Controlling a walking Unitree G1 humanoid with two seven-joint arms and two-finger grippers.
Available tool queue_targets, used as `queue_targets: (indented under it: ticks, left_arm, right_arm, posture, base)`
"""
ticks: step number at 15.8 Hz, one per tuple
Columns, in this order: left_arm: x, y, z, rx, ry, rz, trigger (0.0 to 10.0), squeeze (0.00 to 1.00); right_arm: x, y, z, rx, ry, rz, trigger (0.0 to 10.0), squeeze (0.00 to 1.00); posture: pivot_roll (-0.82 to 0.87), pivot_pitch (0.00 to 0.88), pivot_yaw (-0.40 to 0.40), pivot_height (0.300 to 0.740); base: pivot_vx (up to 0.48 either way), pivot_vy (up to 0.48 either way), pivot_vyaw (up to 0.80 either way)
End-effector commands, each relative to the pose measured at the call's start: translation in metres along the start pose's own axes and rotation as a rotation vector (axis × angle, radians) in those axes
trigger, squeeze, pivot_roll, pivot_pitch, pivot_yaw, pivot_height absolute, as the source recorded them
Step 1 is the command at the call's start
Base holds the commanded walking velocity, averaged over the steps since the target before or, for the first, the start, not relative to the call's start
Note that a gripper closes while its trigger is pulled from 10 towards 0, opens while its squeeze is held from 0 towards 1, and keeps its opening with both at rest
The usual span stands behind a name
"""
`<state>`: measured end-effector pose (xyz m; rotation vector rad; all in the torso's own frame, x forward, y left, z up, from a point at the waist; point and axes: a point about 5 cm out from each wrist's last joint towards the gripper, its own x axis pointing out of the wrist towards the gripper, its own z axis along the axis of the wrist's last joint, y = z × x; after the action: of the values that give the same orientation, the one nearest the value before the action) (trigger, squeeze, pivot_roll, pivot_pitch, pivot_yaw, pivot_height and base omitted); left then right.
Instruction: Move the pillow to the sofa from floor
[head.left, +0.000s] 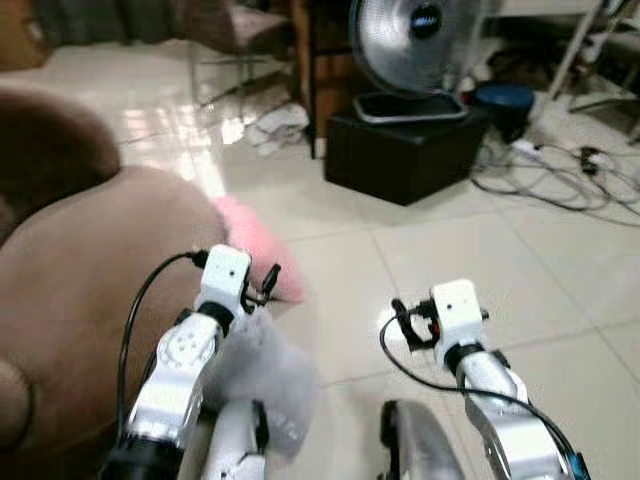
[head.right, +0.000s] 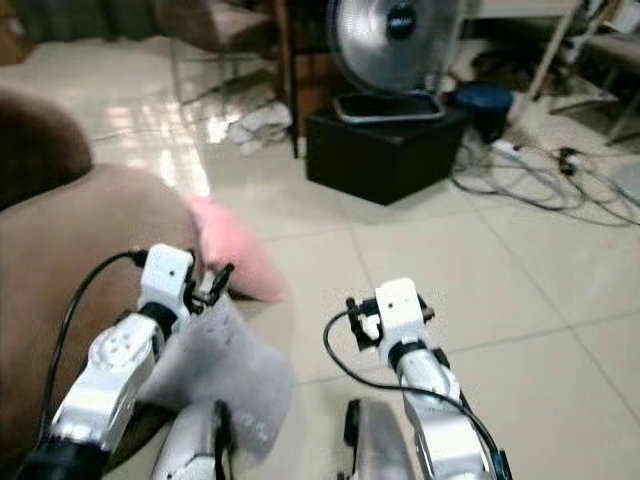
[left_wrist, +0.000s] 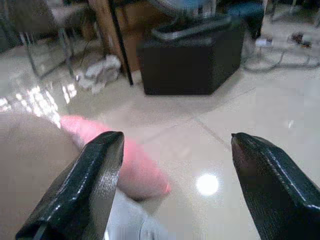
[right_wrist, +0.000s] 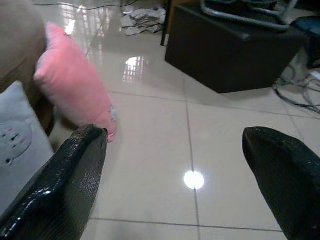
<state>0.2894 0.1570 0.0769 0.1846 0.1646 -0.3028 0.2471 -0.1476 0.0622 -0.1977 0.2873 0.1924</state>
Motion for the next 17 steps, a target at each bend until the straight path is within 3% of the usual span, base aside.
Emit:
queue_targets:
  ticks: [1,2,5,6,7,8,11,16,17]
  left_arm:
    - [0.004,0.000,-0.005,0.025,0.038,-0.003,10.0,0.00]
    - [0.012,0.002,-0.010,0.030,0.089,0.020,10.0,0.00]
    - [0.024,0.006,-0.018,-0.069,0.147,0.082,10.0,0.00]
    - [0.026,0.008,-0.023,-0.078,0.175,0.104,10.0,0.17]
    - [0.026,0.009,-0.025,-0.079,0.187,0.112,10.0,0.17]
    - [0.026,0.016,-0.033,-0.105,0.223,0.154,10.0,1.00]
    - [0.021,0.038,-0.052,-0.056,0.319,0.264,10.0,1.00]
    - [0.007,0.072,-0.056,0.081,0.335,0.420,10.0,1.00]
    - [0.003,0.085,-0.052,0.125,0.313,0.487,10.0,1.00]
  right_arm:
    - [-0.003,0.000,0.002,-0.012,0.000,0.005,10.0,0.00]
    - [-0.006,0.003,0.005,-0.016,0.001,0.014,10.0,0.00]
    - [-0.011,0.007,0.007,-0.032,0.001,0.037,10.0,0.00]
    - [-0.015,0.010,0.006,-0.041,0.010,0.051,10.0,0.00]
    - [-0.017,0.012,0.005,-0.044,0.013,0.056,10.0,0.00]
    - [-0.026,0.017,0.005,-0.070,0.018,0.086,10.0,0.00]
    - [-0.035,0.022,0.009,-0.132,0.007,0.156,10.0,0.00]
    - [-0.039,0.029,0.018,-0.153,-0.013,0.228,10.0,0.00]
    - [-0.037,0.033,0.023,-0.175,-0.044,0.257,10.0,0.00]
  posture:
    - [-0.07,0.056,0.012,0.555]
    - [-0.07,0.075,0.007,0.540]
    - [-0.07,0.102,0.001,0.525]
    - [-0.08,0.124,-0.006,0.525]
    - [-0.08,0.129,-0.006,0.525]
    - [-0.11,0.171,-0.006,0.525]
    - [-0.14,0.241,-0.012,0.525]
    - [-0.12,0.303,-0.032,0.525]
    - [-0.13,0.319,-0.026,0.525]
  base:
    - [0.000,0.000,0.00]
    - [0.000,0.000,0.00]
    - [0.000,0.000,0.00]
    - [0.000,0.000,0.00]
    - [0.000,0.000,0.00]
    - [0.000,0.000,0.00]
    - [0.000,0.000,0.00]
    - [0.000,0.000,0.00]
    - [0.000,0.000,0.00]
